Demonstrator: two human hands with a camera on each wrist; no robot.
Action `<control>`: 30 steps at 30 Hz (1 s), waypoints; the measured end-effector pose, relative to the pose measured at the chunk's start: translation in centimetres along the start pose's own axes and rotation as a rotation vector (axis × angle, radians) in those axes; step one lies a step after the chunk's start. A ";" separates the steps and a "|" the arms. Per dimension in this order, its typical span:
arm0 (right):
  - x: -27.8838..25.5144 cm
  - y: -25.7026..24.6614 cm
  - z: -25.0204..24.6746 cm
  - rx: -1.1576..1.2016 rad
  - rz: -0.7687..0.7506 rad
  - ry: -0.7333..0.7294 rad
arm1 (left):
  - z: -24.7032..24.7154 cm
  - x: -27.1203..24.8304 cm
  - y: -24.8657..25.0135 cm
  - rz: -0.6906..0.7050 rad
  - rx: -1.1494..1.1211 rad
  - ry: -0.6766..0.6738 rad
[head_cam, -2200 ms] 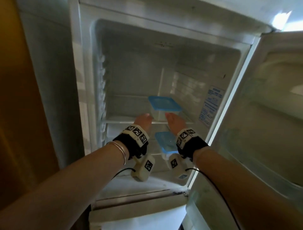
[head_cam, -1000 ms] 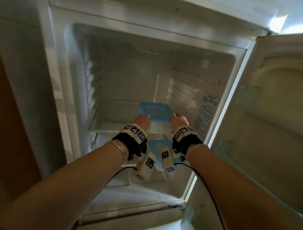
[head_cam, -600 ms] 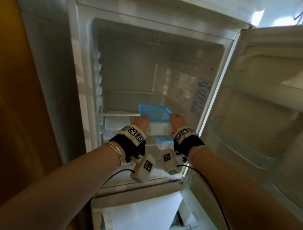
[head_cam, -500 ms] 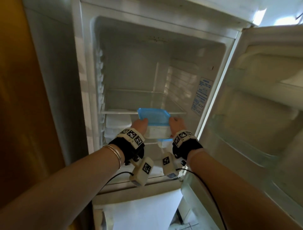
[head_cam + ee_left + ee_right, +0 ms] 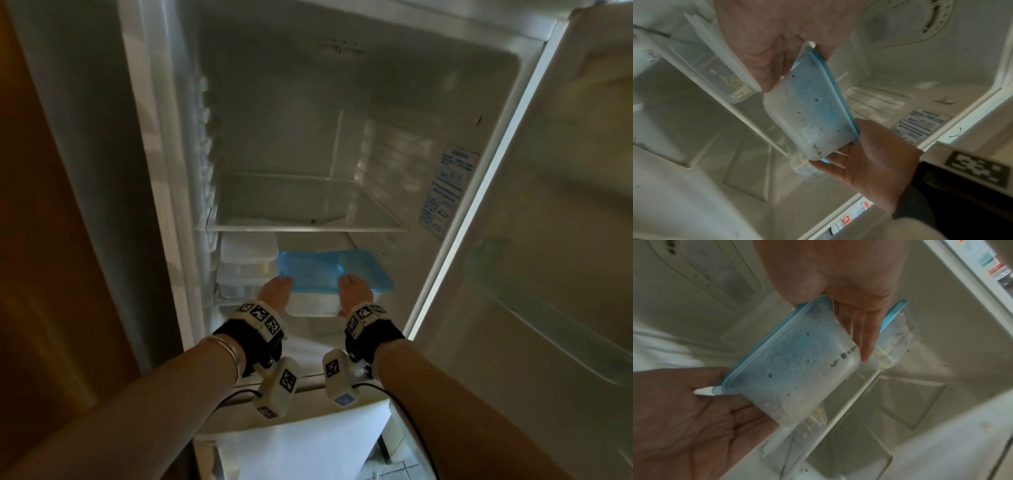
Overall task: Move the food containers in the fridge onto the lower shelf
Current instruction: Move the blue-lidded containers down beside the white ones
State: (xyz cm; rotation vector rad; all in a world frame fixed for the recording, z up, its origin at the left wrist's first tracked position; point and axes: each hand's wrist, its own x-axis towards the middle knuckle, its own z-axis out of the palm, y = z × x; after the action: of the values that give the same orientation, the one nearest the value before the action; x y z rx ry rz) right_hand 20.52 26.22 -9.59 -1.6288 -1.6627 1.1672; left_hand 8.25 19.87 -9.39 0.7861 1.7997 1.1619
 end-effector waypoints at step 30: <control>5.7 0.4 1.9 -0.135 0.032 0.023 | 1.3 7.6 -2.7 0.015 0.119 0.085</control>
State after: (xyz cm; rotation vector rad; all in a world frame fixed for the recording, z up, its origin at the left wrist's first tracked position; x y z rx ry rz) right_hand 18.43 31.32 -11.97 -1.7499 -1.7401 1.0668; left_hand 5.80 25.69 -14.54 0.8313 1.9511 1.1203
